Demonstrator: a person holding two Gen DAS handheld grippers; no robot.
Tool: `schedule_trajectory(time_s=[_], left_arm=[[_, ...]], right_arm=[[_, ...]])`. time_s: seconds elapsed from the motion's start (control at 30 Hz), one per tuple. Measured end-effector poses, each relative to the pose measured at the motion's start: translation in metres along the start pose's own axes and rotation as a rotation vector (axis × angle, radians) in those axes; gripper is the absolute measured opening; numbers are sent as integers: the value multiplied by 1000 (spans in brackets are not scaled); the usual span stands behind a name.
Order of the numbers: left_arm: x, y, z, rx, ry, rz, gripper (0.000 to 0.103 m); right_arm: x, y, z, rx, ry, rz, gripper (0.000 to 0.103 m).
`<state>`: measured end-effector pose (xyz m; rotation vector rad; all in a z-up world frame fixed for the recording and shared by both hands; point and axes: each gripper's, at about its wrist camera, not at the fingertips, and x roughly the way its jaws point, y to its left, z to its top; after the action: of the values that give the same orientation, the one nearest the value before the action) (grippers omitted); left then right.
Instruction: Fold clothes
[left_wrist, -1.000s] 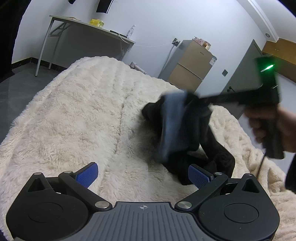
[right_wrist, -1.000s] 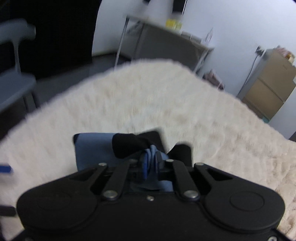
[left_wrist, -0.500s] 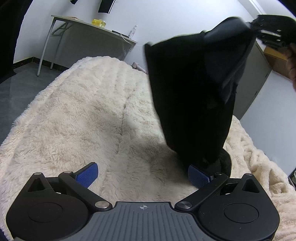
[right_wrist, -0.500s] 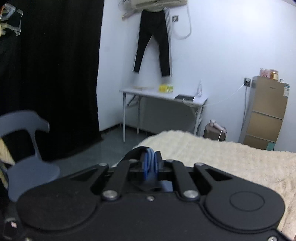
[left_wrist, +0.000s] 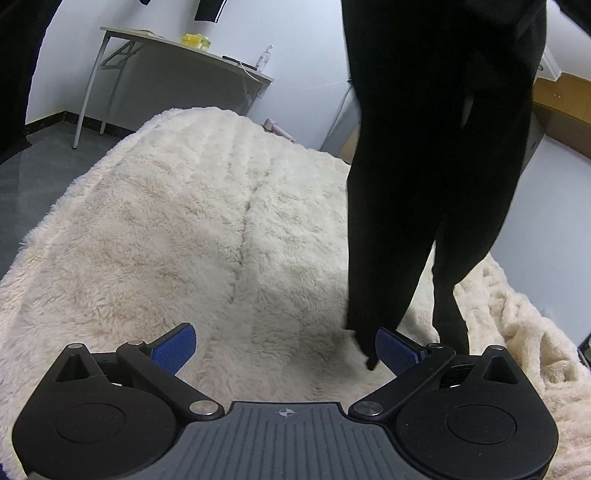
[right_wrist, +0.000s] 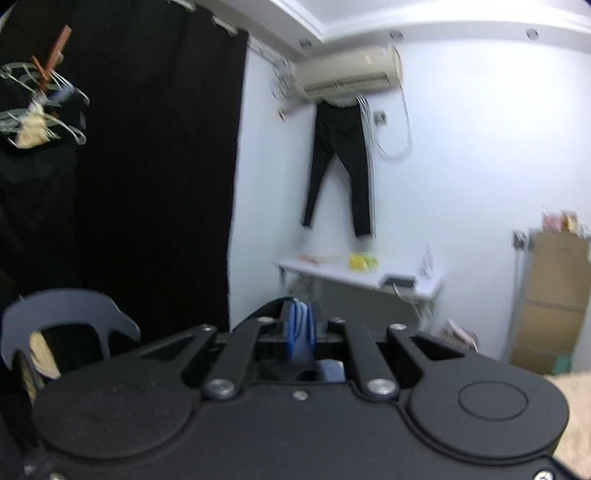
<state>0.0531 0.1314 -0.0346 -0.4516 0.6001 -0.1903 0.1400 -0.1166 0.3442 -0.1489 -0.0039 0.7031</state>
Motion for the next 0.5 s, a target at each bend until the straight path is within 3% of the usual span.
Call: schedule_trajectory(time_s=[0.17, 0.27, 0.4, 0.5], left_arm=[[0, 0, 0, -7, -2, 3, 103], [1, -2, 0, 2, 4, 5, 103], [0, -2, -1, 3, 4, 2, 103], [2, -3, -1, 6, 14, 6, 103]], right_arm=[[1, -25, -12, 52, 21, -59, 6], [9, -55, -66, 89, 144, -178, 7], [21, -109, -210, 156, 480, -344, 7], [13, -128, -287, 203, 648, -400, 10]])
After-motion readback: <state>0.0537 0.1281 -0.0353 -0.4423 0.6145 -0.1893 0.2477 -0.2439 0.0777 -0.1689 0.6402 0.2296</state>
